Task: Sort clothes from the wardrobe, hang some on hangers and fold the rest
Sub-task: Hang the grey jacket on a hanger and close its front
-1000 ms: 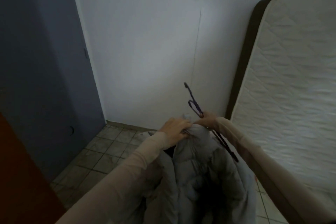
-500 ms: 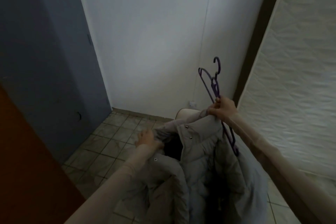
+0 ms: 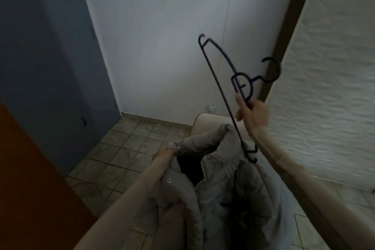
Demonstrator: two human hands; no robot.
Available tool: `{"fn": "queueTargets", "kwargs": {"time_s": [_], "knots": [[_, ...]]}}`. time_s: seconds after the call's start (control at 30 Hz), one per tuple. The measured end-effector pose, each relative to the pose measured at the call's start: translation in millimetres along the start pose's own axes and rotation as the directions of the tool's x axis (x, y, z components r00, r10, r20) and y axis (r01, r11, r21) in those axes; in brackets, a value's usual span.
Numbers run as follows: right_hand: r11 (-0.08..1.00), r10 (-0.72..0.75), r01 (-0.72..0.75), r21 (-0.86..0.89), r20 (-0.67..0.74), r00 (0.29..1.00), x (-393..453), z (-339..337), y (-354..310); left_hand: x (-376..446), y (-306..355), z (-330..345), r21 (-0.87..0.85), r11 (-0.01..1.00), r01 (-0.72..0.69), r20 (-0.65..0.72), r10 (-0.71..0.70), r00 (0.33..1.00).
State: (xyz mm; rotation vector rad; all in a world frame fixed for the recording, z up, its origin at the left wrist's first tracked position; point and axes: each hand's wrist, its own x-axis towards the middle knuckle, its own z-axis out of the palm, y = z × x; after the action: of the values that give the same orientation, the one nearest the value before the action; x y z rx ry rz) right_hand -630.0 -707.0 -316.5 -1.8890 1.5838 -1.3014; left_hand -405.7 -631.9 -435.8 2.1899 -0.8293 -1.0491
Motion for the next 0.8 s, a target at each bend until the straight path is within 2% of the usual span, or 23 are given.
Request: {"fn": "queueTargets", "kwargs": {"time_s": [0.07, 0.17, 0.27, 0.37, 0.47, 0.57, 0.7, 0.8], "knots": [[1.0, 0.03, -0.03, 0.011, 0.002, 1.0, 5, -4, -9, 3, 0, 2, -0.033, 0.999, -0.032, -0.029, 0.031, 0.999], [0.995, -0.086, 0.087, -0.049, 0.014, 0.996, 5, -3, -18, 1, 13, 5, -0.023, 0.994, -0.104, -0.055, 0.102, 0.993], [0.98, -0.196, 0.197, 0.015, -0.051, 0.979, 2, -6, -33, 0, 25, 7, -0.013, 0.99, -0.141, -0.058, 0.14, 0.988], [0.969, -0.165, 0.178, 0.172, -0.087, 0.982, 19, -5, -48, 3, 28, 8, -0.002, 0.99, -0.138, -0.065, 0.137, 0.988], [0.915, -0.093, 0.053, 0.399, 0.08, 0.992, 25, 2, -65, 3, 30, 9, -0.009, 0.989, -0.147, -0.066, 0.146, 0.987], [0.886, -0.062, -0.089, 0.456, 0.306, 0.95, 13, 16, -64, 3, 31, 11, -0.018, 0.988, -0.151, -0.058, 0.149, 0.987], [0.941, -0.031, -0.162, 0.296, 0.554, 0.832, -8, 35, -32, 3, 29, 11, -0.066, 0.985, -0.158, -0.062, 0.154, 0.986], [1.0, -0.004, -0.01, 0.018, 0.65, 0.76, -18, 34, -7, 5, 24, 8, -0.124, 0.98, -0.157, -0.062, 0.151, 0.987]]}}
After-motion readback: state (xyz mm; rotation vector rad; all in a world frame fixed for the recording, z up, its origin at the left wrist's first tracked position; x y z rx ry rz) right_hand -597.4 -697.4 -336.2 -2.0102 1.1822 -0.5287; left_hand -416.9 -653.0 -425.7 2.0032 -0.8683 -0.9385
